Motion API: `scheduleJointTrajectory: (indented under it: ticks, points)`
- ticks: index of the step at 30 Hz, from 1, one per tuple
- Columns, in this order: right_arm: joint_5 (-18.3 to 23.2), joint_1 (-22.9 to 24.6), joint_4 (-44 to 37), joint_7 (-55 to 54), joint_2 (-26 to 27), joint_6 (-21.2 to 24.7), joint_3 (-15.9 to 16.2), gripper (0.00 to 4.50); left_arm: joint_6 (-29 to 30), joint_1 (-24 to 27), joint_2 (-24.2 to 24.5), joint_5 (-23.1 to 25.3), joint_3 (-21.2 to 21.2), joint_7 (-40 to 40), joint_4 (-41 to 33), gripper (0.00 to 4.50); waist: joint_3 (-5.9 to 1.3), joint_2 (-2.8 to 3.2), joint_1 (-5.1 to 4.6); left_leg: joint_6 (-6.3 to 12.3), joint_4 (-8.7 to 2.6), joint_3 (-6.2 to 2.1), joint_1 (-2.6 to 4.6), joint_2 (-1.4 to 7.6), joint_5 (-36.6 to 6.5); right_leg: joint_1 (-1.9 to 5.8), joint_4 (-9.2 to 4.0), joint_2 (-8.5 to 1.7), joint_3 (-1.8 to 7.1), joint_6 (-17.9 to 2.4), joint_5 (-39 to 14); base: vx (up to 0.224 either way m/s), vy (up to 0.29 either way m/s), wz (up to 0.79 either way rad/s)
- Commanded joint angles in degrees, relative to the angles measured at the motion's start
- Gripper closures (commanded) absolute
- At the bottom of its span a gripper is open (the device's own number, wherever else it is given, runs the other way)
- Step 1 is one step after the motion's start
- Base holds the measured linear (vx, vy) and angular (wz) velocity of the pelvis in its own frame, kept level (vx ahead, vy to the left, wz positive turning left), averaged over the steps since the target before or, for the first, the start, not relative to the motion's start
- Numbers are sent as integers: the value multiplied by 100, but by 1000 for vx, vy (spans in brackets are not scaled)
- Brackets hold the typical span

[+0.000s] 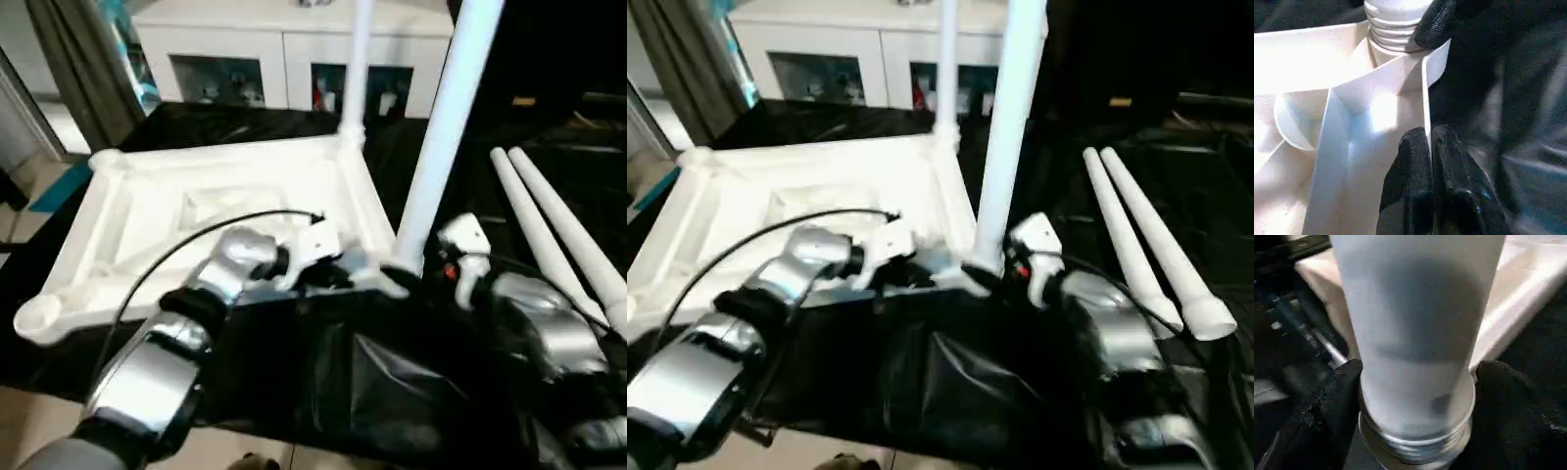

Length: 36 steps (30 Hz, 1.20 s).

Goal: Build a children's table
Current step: Rotate leg to tighten

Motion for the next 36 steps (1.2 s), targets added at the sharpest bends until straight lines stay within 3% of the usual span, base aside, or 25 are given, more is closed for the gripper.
scheduleJointTrajectory:
  ticks: [1,5,7,11,16,19,20,21,22,23,25,27,28,29,30,33,34,36]
  points:
    - [-18,5,-97,88,-112,55,-21,61,-65,21,64,-87,-45,-360,-209,450,-427,-107,19,610,-433,-129,144,347,-1525,284,-320,-268,231,-1465,-1316,0,0,0]
    - [13,30,-167,161,-100,128,16,92,-65,47,113,-94,-44,-440,-241,450,-422,-114,13,437,-452,-137,156,343,-1678,276,-333,-270,242,-1414,-1440,0,0,0]
    - [33,40,-203,186,-77,165,21,106,-66,52,123,-96,-39,-448,-251,450,-434,-143,14,453,-443,-134,155,340,-1591,279,-321,-268,244,-1425,-1329,0,0,0]
    - [85,95,-316,274,-50,249,82,147,-18,86,153,-111,-17,-482,-336,450,-441,-132,25,548,-427,-129,144,338,-1414,282,-301,-275,243,-1449,-1167,0,0,0]
    - [-32,122,-198,-105,72,437,18,171,25,2,68,50,9,62,-153,450,-430,-110,14,493,-438,-134,155,334,-1485,267,-321,-258,240,-1421,-1283,0,0,0]
    - [-334,-28,238,-943,268,435,-80,175,228,-194,-92,228,48,867,143,450,-413,-100,-23,328,-455,-139,180,323,-1727,232,-353,-260,243,-1365,-1583,0,0,0]
    - [-442,-133,484,-1562,453,490,-192,176,429,-326,-236,240,124,1306,300,450,-393,-113,-56,151,-468,-155,204,305,-1975,230,-401,-267,236,-1250,-1982,0,0,0]
    - [-442,-133,484,-1562,453,490,-192,177,429,-326,-236,240,124,1306,300,450,-397,-111,-63,114,-465,-160,212,298,-2019,223,-418,-277,237,-1221,-2080,0,0,0]
    - [-480,-259,722,-2207,685,566,-351,177,581,-442,-387,263,169,1713,413,450,-395,-116,-75,94,-473,-180,189,294,-2039,257,-433,-283,229,-1136,-2180,0,0,0]
    - [-482,-338,861,-2581,827,609,-454,177,676,-505,-476,278,187,1933,470,450,-386,-84,-93,43,-479,-182,215,291,-2134,212,-448,-274,231,-1127,-2232,0,0,0]
    - [-420,-521,1188,-3360,1138,631,-704,177,904,-642,-712,268,260,2457,602,450,-402,-97,-136,-10,-483,-197,197,279,-2153,240,-439,-273,222,-1118,-2168,0,0,0]
    - [-396,-574,1276,-3579,1232,646,-775,178,967,-682,-789,261,288,2620,645,450,-404,-108,-159,19,-476,-185,199,271,-2133,231,-451,-267,223,-1124,-2087,0,0,0]
    - [-377,-652,1383,-3870,1387,651,-836,178,1039,-731,-919,250,306,2788,694,450,-421,-43,-170,102,-460,-175,191,265,-2000,241,-431,-268,234,-1184,-1833,0,0,0]
    - [-402,-742,1508,-4038,1544,592,-820,178,1090,-777,-1074,243,307,2925,743,450,-425,-73,-190,121,-460,-165,184,259,-1960,238,-432,-253,226,-1207,-1715,0,0,0]
    - [-480,-806,1585,-4148,1655,504,-758,178,1093,-800,-1192,245,294,2975,769,450,-428,-31,-183,118,-461,-176,194,256,-1954,248,-427,-255,217,-1206,-1712,0,0,0]
    - [-648,-892,1676,-4143,1768,313,-584,178,1044,-836,-1349,271,266,3006,823,450,-425,-60,-190,192,-460,-169,171,250,-1960,266,-445,-255,210,-1179,-1704,0,0,0]
    - [-497,-858,1560,-3879,1816,147,-635,143,967,-817,-1365,273,241,2895,798,450,-430,-25,-183,218,-461,-168,185,255,-1988,263,-446,-254,211,-1175,-1679,0,0,0]
    - [-417,-844,1503,-3774,1834,96,-678,122,936,-811,-1361,270,234,2852,797,450,-432,-39,-187,253,-469,-173,180,265,-2015,272,-438,-245,211,-1178,-1596,0,0,0]
